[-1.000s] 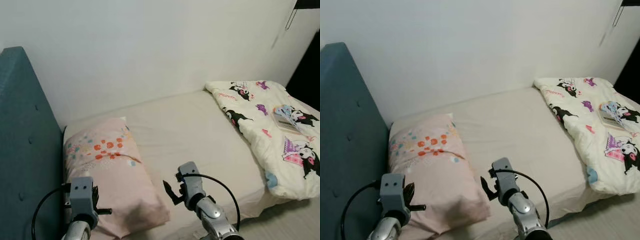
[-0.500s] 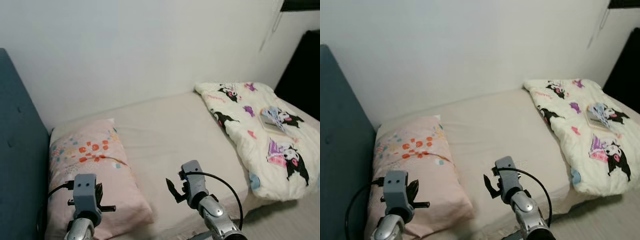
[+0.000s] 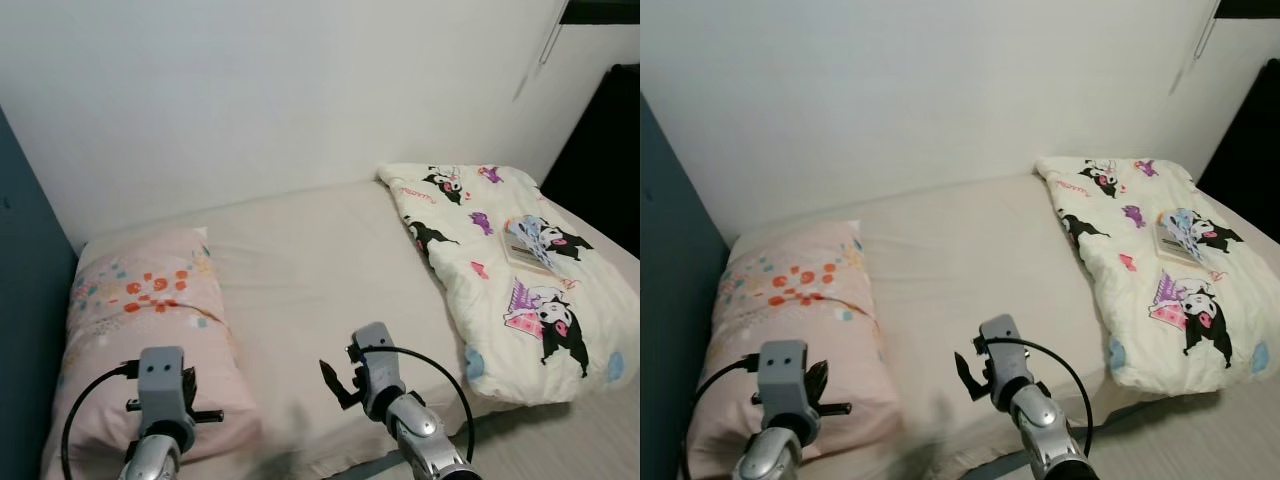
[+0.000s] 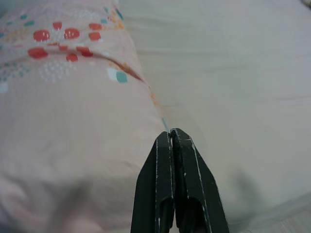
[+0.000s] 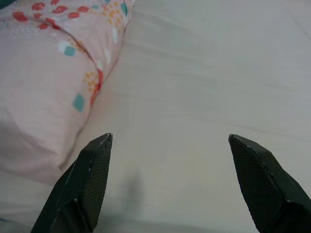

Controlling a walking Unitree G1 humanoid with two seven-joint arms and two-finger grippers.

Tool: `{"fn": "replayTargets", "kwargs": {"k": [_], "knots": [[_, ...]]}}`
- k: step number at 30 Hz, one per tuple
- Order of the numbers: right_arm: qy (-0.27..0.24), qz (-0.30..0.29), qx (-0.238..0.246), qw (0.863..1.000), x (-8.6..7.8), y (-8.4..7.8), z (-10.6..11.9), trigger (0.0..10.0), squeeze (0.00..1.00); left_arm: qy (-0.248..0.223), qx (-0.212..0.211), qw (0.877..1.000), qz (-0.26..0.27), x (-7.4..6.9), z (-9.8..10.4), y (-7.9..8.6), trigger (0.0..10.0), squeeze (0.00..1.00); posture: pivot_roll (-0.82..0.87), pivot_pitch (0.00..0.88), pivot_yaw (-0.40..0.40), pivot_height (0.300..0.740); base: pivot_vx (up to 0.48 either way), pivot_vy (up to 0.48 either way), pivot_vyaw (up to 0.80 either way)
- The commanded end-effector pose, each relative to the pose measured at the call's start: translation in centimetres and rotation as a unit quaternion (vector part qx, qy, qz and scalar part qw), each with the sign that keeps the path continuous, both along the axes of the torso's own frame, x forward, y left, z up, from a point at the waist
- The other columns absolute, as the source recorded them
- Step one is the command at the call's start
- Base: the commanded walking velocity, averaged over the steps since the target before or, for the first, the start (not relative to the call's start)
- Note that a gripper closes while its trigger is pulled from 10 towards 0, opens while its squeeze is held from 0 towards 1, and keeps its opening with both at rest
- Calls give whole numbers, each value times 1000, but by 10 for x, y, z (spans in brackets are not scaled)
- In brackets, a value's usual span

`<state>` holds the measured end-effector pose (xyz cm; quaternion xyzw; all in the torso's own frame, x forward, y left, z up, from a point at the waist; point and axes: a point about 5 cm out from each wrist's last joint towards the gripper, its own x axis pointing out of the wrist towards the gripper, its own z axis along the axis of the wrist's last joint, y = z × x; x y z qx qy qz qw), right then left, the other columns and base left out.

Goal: Clean up the room

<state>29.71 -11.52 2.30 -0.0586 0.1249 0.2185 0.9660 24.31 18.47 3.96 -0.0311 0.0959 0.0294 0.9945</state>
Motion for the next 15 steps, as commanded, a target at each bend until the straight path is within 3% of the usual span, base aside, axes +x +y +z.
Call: {"fn": "replayTargets", "kwargs": {"k": [1, 15], "knots": [[9, -9, 0, 1000, -3, -6, -4, 10000, 0, 15, 0, 1000, -3, -4, -5, -2, 10000, 0, 23, 65, -41, 740, 0, -469, 0], [10, -12, 4, 1000, -3, -5, -4, 10000, 0, 18, 4, 1000, -10, -3, -2, -2, 10000, 0, 25, 73, -35, 740, 0, -469, 0]]}}
